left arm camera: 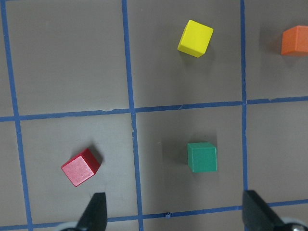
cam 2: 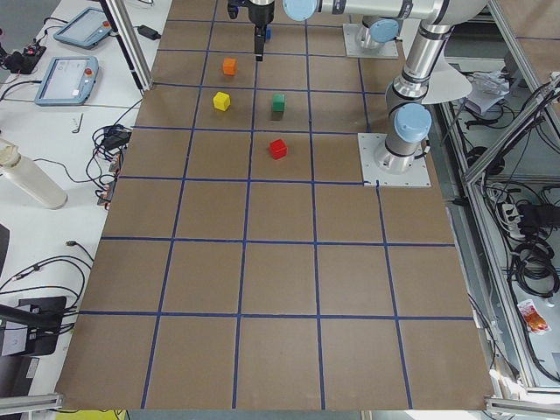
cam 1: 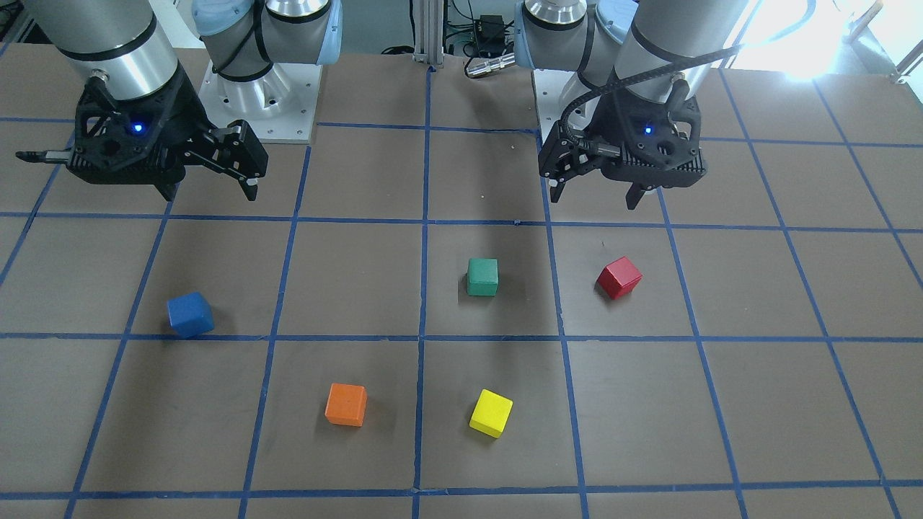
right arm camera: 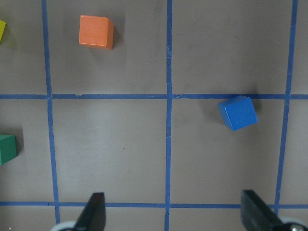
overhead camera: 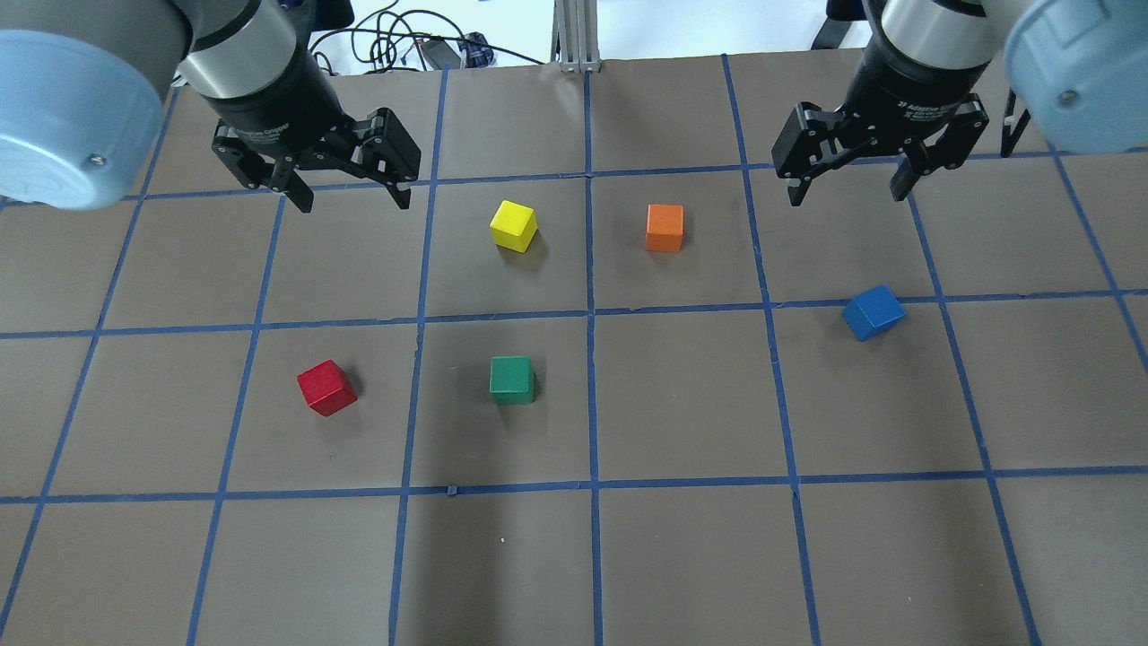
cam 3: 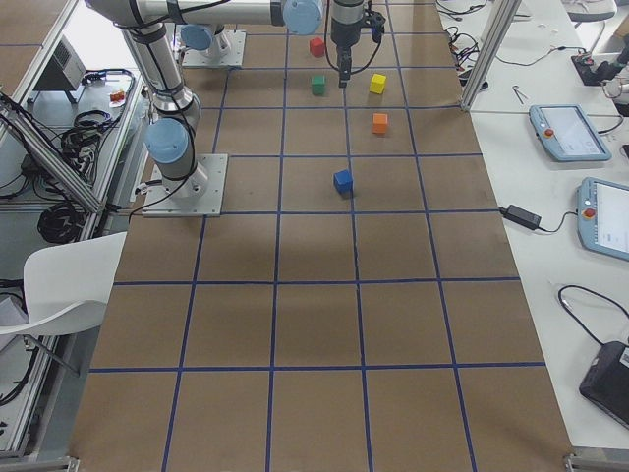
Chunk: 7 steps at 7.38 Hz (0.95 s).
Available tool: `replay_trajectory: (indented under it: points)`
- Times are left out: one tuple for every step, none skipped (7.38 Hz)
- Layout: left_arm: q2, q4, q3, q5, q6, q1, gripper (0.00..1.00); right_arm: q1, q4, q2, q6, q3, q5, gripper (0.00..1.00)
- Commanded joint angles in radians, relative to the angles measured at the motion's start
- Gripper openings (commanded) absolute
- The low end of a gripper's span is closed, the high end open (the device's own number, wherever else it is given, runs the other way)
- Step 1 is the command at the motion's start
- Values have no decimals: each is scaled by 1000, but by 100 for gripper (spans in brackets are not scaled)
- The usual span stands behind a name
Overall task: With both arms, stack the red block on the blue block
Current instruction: 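Move the left gripper down over the red cube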
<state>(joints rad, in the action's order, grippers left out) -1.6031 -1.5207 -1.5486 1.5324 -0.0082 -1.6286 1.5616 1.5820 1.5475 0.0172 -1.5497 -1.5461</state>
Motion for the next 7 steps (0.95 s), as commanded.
replay_trajectory:
  points:
    - [20,4,-36,31,5,1,100,0,30,2,-5,-1,-2,100]
    - [20,5,-33,31,7,3,100,1,29,2,-3,0,-5,100]
    - [20,2,-40,34,34,16,100,0,30,0,-3,-1,-5,100]
    - [14,-2,-68,32,68,47,100,0,29,-1,1,-1,-6,100]
    - [9,28,-155,31,108,109,100,0,29,0,1,-4,-6,100]
    - [11,141,-276,32,132,160,100,0,32,-1,4,2,-6,100]
    - [11,266,-389,47,120,199,100,0,30,-1,1,-4,-5,100]
